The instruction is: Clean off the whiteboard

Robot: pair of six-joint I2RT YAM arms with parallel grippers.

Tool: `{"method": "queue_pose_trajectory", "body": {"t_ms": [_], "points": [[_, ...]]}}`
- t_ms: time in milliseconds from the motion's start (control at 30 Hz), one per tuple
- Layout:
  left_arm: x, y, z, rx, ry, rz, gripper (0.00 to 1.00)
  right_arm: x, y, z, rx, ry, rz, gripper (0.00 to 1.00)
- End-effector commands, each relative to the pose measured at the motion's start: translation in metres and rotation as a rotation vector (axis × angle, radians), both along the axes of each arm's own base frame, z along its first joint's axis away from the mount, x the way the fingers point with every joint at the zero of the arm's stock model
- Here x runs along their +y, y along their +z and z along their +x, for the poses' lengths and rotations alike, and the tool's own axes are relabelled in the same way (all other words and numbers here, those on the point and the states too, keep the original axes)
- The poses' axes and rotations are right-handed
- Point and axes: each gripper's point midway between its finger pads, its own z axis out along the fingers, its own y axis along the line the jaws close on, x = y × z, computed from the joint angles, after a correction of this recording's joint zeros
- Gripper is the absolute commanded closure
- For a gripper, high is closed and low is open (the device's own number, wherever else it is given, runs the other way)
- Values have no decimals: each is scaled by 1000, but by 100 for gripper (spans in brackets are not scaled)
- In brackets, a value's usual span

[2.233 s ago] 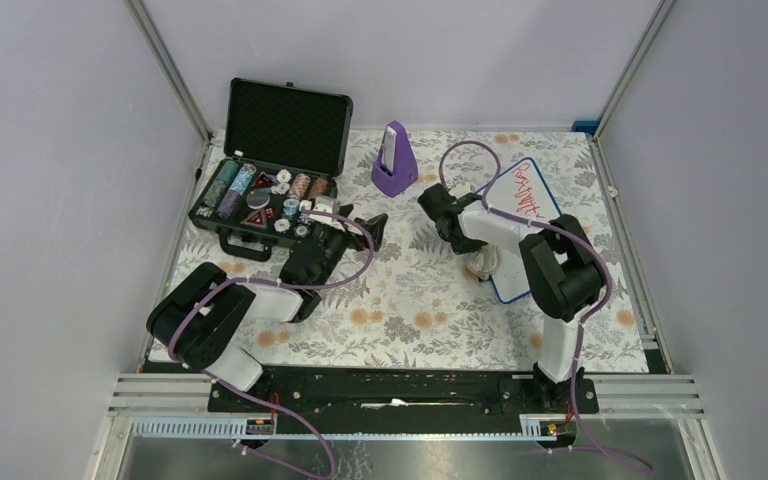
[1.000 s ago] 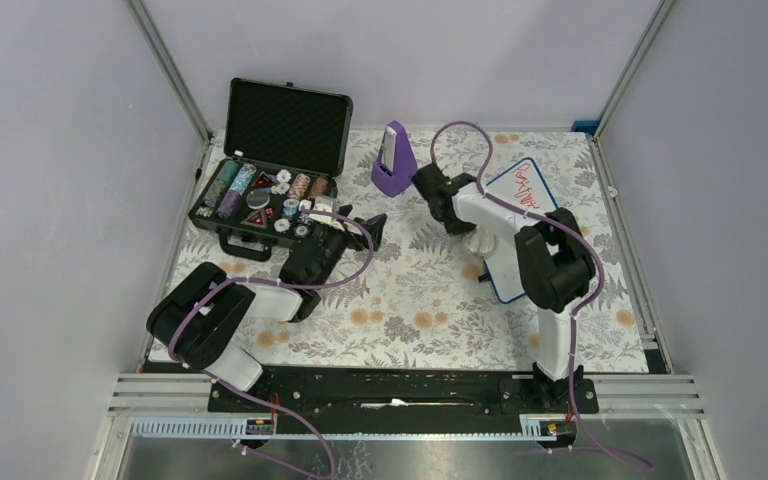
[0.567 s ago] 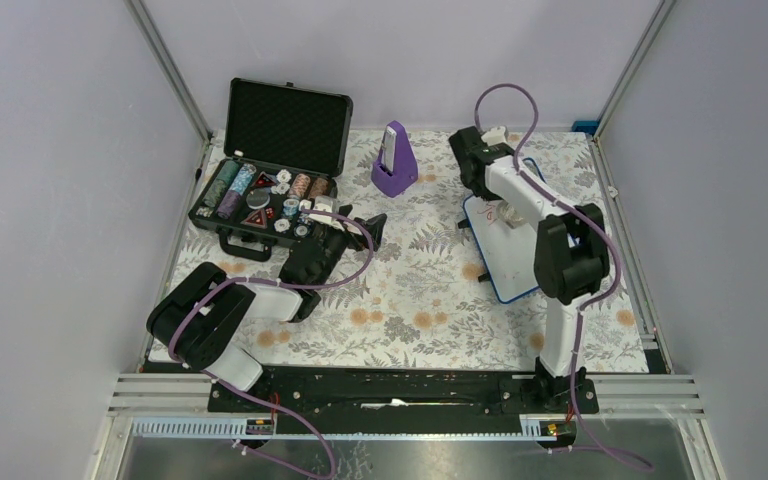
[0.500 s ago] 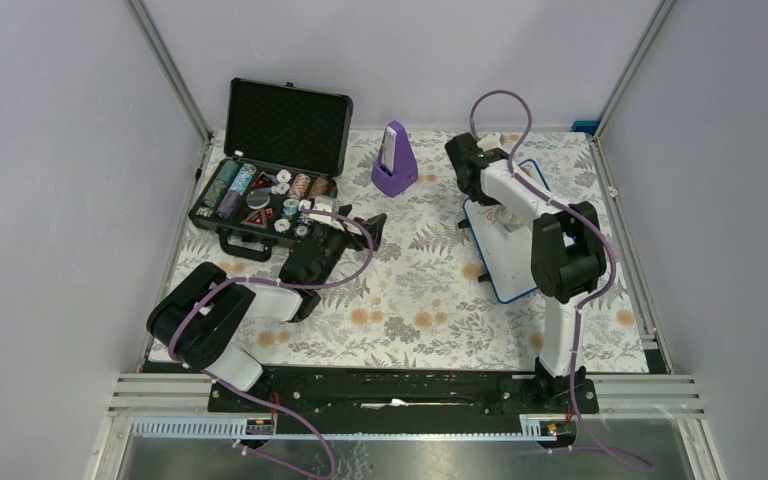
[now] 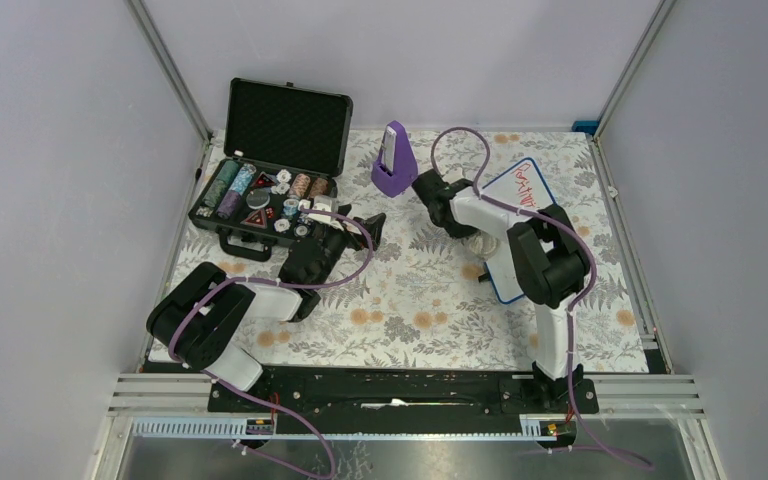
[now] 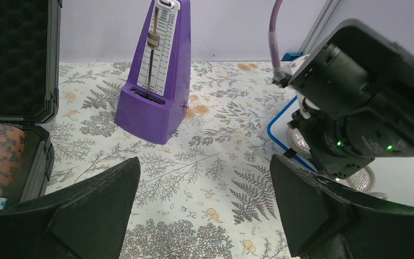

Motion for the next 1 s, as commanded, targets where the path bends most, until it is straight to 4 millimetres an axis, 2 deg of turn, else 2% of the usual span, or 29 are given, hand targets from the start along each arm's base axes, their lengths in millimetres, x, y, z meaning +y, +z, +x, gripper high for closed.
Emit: {"method": "queue_pose_trajectory", "body": {"t_ms": [0, 100, 167, 233, 333, 467, 567, 667, 833, 900, 967], "points": [[2, 18, 4, -45, 11, -48, 1, 0, 53, 13, -69, -12, 93, 100], [1, 18, 4, -45, 9, -47, 1, -21, 95, 38, -140, -34, 52, 100], [2, 19, 4, -48, 13, -49, 1, -42, 114, 51, -167, -74, 13, 100], [3, 19, 3, -49, 14, -48, 1, -58, 128, 62, -195, -103, -37, 100], [3, 20, 3, -51, 14, -51, 1, -69, 125, 73, -198, -122, -114, 100], [3, 21, 3, -52, 15, -52, 1, -66, 92, 81, -134, -113, -154, 100], [4, 21, 3, -53, 17, -51, 1, -62, 58, 73, -63, -107, -163, 100], [6, 21, 3, -54, 21, -53, 1, -48, 26, 53, -7, -71, -185, 100], [5, 20, 3, -50, 18, -59, 1, -14, -27, 5, 90, 0, -136, 100], [5, 20, 3, -50, 15, -61, 1, -4, -37, -10, 113, 15, -113, 100], [4, 20, 3, -50, 13, -62, 1, 5, -34, -16, 108, 29, -90, 100]]}}
